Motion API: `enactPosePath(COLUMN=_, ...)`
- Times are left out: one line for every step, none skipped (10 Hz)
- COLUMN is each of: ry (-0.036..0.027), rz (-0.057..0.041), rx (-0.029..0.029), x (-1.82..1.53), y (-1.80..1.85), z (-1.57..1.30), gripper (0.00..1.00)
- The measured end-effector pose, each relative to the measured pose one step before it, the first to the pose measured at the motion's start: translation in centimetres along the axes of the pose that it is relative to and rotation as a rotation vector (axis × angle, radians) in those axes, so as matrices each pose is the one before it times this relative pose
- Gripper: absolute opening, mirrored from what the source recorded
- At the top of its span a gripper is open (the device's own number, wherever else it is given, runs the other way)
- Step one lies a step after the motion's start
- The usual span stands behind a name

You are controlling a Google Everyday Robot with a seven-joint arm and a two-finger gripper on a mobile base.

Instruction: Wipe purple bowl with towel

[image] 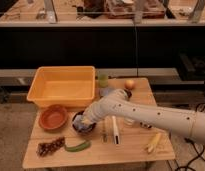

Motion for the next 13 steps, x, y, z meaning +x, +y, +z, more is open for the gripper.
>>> enactPosePath(ry=0.00234, rz=-0.00285, rx=-0.00269, x=0.316, y=0.320, z=-0.264, gripper=0.00)
enactPosePath(ry=0.00757, rz=-0.00359, rx=-0.00082, x=0.486, y=0.156, z=-0.324, gripper=0.00)
enactPosePath(ry=0.00746, rz=-0.00485, rx=0.00041, x=0.335, y=-0.059, z=-0.244, gripper=0.00)
enactPosePath(ry=0.01376, rz=0.00533, rx=0.00780, x=0.922, y=-0.395, z=-0.473, gripper=0.00)
enactPosePath(ry=0.00811, rz=0.00651, rx=0.00771, x=0.684, y=-0.433, z=-0.285, gripper=0.00)
enactPosePath(ry=0.00636, rz=0.00354, rx=0.00715, x=0.338, y=-0.621, z=0.044, gripper=0.00)
enactPosePath(ry=0.00462, rz=0.00918, rx=0.00951, x=0.096, y=-0.989, z=0.418, gripper=0.00)
enactPosePath(ry=0.00301, rz=0.00654, rx=0.00592, x=-0.114, y=-0.790, z=0.496, gripper=0.00)
enactPosePath(ry=0.00228, rz=0.00372, rx=0.00451, x=-0.141, y=-0.531, z=0.441, gripper=0.00)
enactPosePath(ry=0.00147, rz=0.00565, rx=0.01016, x=-0.287, y=-0.979, z=0.600, gripper=0.00)
enactPosePath(ry=-0.00202, rz=0.00168, rx=0.00844, x=-0.514, y=-0.584, z=0.380, gripper=0.00)
enactPosePath(ry=-0.00191, rz=-0.00090, rx=0.00541, x=-0.581, y=-0.349, z=0.390, gripper=0.00)
enactPosePath(ry=-0.00296, rz=-0.00496, rx=0.00378, x=-0.844, y=-0.182, z=0.464, gripper=0.00)
